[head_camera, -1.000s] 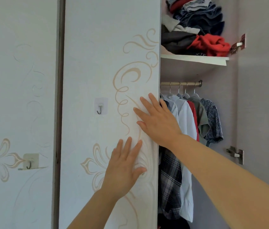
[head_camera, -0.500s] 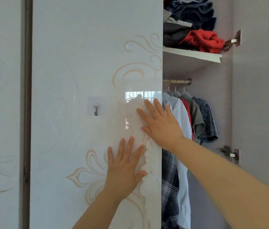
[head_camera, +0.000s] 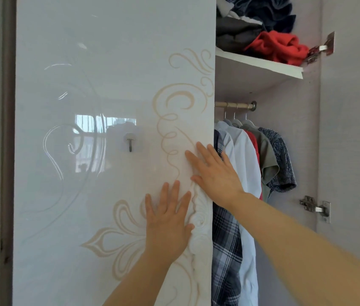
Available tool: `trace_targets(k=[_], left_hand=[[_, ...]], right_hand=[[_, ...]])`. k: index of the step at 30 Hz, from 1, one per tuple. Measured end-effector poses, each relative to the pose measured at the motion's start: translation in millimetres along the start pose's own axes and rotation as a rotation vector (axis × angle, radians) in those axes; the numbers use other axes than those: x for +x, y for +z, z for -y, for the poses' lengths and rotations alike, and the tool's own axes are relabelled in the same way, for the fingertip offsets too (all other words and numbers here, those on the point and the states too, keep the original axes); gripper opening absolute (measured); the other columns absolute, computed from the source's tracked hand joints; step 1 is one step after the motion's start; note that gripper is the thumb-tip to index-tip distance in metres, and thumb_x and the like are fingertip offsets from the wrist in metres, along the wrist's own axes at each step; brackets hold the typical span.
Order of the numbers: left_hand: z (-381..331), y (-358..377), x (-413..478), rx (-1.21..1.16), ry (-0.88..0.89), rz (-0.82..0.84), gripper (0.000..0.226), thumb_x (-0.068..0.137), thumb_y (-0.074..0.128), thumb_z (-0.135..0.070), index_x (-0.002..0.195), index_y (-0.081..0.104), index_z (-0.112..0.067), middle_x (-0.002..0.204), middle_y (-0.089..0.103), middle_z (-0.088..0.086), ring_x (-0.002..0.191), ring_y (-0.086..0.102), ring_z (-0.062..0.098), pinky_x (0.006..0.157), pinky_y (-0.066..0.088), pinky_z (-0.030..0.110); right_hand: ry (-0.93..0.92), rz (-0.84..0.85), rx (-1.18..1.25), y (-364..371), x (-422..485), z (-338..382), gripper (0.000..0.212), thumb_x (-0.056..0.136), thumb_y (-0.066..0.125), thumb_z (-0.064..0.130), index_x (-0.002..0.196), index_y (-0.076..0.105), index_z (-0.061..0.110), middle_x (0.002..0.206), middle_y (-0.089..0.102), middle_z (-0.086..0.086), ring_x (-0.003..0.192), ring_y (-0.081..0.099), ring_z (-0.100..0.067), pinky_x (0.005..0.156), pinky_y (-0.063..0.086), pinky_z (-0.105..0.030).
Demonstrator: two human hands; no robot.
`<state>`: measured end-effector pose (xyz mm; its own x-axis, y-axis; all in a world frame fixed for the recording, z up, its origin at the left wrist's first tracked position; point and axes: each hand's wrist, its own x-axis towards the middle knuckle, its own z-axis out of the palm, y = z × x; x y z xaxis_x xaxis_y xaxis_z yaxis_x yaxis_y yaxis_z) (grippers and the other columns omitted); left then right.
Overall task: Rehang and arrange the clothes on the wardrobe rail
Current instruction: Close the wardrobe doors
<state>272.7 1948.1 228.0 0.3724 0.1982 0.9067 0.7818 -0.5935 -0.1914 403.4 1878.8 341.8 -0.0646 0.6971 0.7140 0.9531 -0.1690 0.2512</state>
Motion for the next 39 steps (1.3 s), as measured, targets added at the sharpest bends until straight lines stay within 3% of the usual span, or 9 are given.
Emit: trace_targets(k=[7, 9, 11, 13, 21, 29, 33, 35, 39], left_hand=[[0, 0, 4, 0.0, -0.003, -0.004, 0.084, 0.057, 0.079, -0.047, 0.13, 0.049, -0.019, 0.145, 0.036, 0.013, 0.134, 0.026, 0.034, 0.102, 0.014, 0.063], [-4, -9, 7, -0.03, -0.041, 0.004, 0.08, 0.057, 0.08, -0.044, 0.127, 0.052, -0.019, 0.14, 0.044, 0.014, 0.13, 0.034, 0.035, 0.101, 0.023, 0.063], [-14, -21, 13, -0.07, -0.057, -0.011, 0.073, 0.06, 0.079, -0.041, 0.124, 0.054, -0.018, 0.134, 0.05, 0.014, 0.124, 0.044, 0.036, 0.097, 0.034, 0.062], [-29, -31, 20, -0.119, -0.014, -0.043, 0.069, 0.062, 0.078, -0.038, 0.123, 0.055, -0.017, 0.131, 0.053, 0.014, 0.12, 0.049, 0.035, 0.094, 0.038, 0.06], [-173, -64, 56, -0.525, 0.207, -0.082, 0.062, 0.068, 0.074, -0.032, 0.124, 0.054, -0.014, 0.126, 0.055, 0.013, 0.117, 0.051, 0.033, 0.096, 0.04, 0.054], [-337, -125, 75, -0.846, 0.377, -0.132, 0.061, 0.066, 0.076, -0.029, 0.121, 0.056, -0.015, 0.125, 0.055, 0.01, 0.116, 0.045, 0.029, 0.099, 0.04, 0.052], [-395, -161, 107, -0.831, 0.472, -0.251, 0.049, 0.075, 0.068, -0.029, 0.121, 0.057, -0.016, 0.126, 0.056, 0.009, 0.119, 0.048, 0.029, 0.103, 0.034, 0.05], [-414, -180, 134, -0.751, 0.526, -0.261, 0.045, 0.08, 0.065, -0.028, 0.122, 0.057, -0.015, 0.132, 0.052, 0.009, 0.127, 0.044, 0.031, 0.108, 0.023, 0.048], [-444, -198, 186, -0.495, 0.625, -0.218, 0.039, 0.096, 0.035, -0.034, 0.127, 0.051, -0.017, 0.152, 0.022, 0.003, 0.143, 0.002, 0.026, 0.11, -0.015, 0.046]], right_hand=[[0.022, -0.027, 0.075, 1, 0, 2, 0.059, 0.098, 0.038, 0.036, 0.148, 0.005, 0.035, 0.157, -0.004, 0.003, 0.144, -0.005, -0.019, 0.117, 0.004, -0.043], [0.023, -0.068, 0.109, -7, -2, 1, 0.06, 0.095, 0.047, 0.031, 0.147, 0.018, 0.031, 0.156, 0.011, -0.002, 0.143, 0.011, -0.022, 0.115, 0.01, -0.043], [0.033, -0.185, 0.154, -18, -13, -5, 0.058, 0.087, 0.06, 0.022, 0.141, 0.038, 0.021, 0.146, 0.035, -0.013, 0.132, 0.035, -0.031, 0.109, 0.028, -0.046], [0.065, -0.314, 0.155, -29, -33, -19, 0.053, 0.082, 0.066, 0.017, 0.132, 0.05, 0.013, 0.133, 0.049, -0.018, 0.119, 0.049, -0.037, 0.099, 0.04, -0.047], [0.34, -0.392, -0.05, -101, -178, -106, 0.045, 0.085, 0.05, 0.029, 0.129, 0.05, 0.017, 0.126, 0.051, -0.012, 0.112, 0.052, -0.03, 0.094, 0.043, -0.041], [0.577, -0.468, -0.261, -180, -314, -190, 0.044, 0.088, 0.056, 0.024, 0.131, 0.048, 0.018, 0.128, 0.05, -0.007, 0.115, 0.046, -0.02, 0.096, 0.041, -0.037], [0.631, -0.518, -0.257, -195, -353, -237, 0.047, 0.086, 0.064, 0.015, 0.131, 0.048, 0.013, 0.126, 0.051, -0.01, 0.116, 0.048, -0.026, 0.094, 0.044, -0.042], [0.627, -0.507, -0.265, -196, -365, -261, 0.049, 0.084, 0.065, 0.012, 0.13, 0.049, 0.012, 0.125, 0.052, -0.013, 0.115, 0.049, -0.029, 0.092, 0.046, -0.047], [0.57, -0.498, -0.219, -185, -375, -299, 0.042, 0.089, 0.055, 0.025, 0.129, 0.047, 0.015, 0.123, 0.054, -0.011, 0.113, 0.049, -0.026, 0.091, 0.047, -0.046]])
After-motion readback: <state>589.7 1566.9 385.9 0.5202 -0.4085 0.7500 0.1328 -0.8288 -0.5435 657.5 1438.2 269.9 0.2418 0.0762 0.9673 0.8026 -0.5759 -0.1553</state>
